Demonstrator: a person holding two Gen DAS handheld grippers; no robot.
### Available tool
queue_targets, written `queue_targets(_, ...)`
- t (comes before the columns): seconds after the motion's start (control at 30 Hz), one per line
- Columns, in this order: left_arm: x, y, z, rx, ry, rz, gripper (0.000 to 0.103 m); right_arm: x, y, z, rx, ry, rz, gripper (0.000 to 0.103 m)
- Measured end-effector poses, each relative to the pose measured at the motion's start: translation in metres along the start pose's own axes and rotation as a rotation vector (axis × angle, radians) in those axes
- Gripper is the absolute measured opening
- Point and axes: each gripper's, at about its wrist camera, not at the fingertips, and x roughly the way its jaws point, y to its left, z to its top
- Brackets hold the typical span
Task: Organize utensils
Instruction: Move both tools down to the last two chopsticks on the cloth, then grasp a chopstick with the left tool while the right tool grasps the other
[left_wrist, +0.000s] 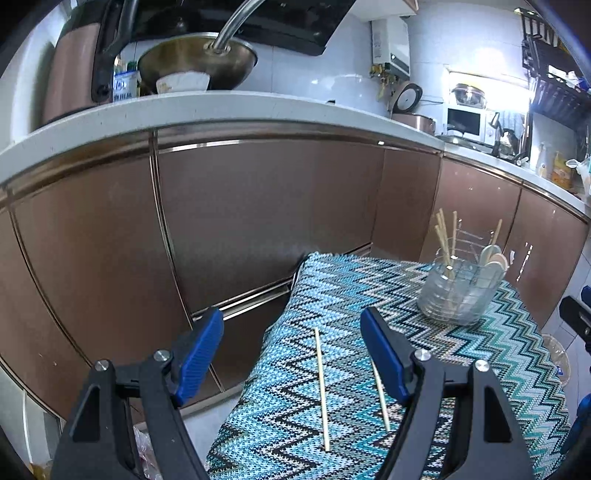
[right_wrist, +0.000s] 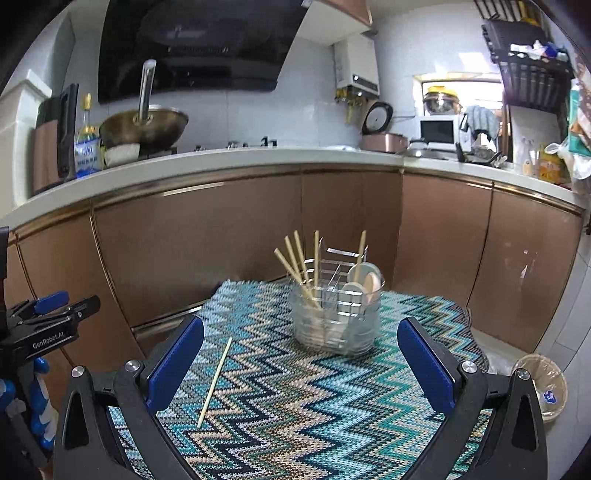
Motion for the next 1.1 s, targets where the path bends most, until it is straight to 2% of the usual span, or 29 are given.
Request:
queue_targets(0.13, 0.02, 0.009, -0.004, -0.015, 0.051, -0.001, 0.075, 0.022, 0.01, -0.003, -0.009, 0.068, 0.028, 0.103)
queue_targets(0.23, 0.039, 0.016, -0.006, -0.042, 0.112, -0.051, 0.075, 0.04, 0.018, -0.007, -0.013, 0.128, 0.049, 0.103)
queue_targets(0.37, 0.078, 0.025, -0.002, -0.106, 0.26, -0.206, 0.075, 0.07, 0.024, -0.008, 0.013, 0.226, 0.108, 0.103)
queue_targets(0.43, 0.107, 0.027, 0.003, -0.152, 0.358, -0.288, 0.075, 0.094, 0.027, -0.008, 0.034, 0.305, 0.143, 0.103)
queue_targets(0.47, 0.114, 0.027, 0.004, -0.161, 0.383, -0.304, 0.075, 0.108, 0.029, -0.008, 0.043, 0.345, 0.169, 0.102)
queue_targets(0.63, 0.167, 0.012, 0.005, -0.165, 0.55, -0.335, 0.073, 0.171, 0.039, -0.014, 0.069, 0.531, 0.261, 0.07)
queue_targets(0.7, 0.186, 0.006, 0.002, -0.161, 0.62, -0.352, 0.069, 0.194, 0.047, -0.019, 0.061, 0.601, 0.291, 0.059)
queue_targets(0.73, 0.192, 0.004, 0.0, -0.164, 0.645, -0.348, 0.061, 0.202, 0.052, -0.021, 0.055, 0.623, 0.306, 0.054)
queue_targets(0.77, 0.2, 0.001, -0.003, -0.165, 0.677, -0.346, 0.054, 0.21, 0.056, -0.023, 0.054, 0.651, 0.322, 0.052)
queue_targets(0.83, 0.21, -0.001, -0.007, -0.16, 0.712, -0.342, 0.049, 0.225, 0.063, -0.028, 0.051, 0.698, 0.349, 0.047)
queue_targets(0.97, 0.227, -0.001, -0.012, -0.145, 0.755, -0.31, 0.038, 0.24, 0.075, -0.03, 0.02, 0.741, 0.369, 0.042)
queue_targets(1.1, 0.242, -0.005, -0.017, -0.147, 0.805, -0.325, 0.029, 0.256, 0.086, -0.029, -0.008, 0.776, 0.374, 0.034)
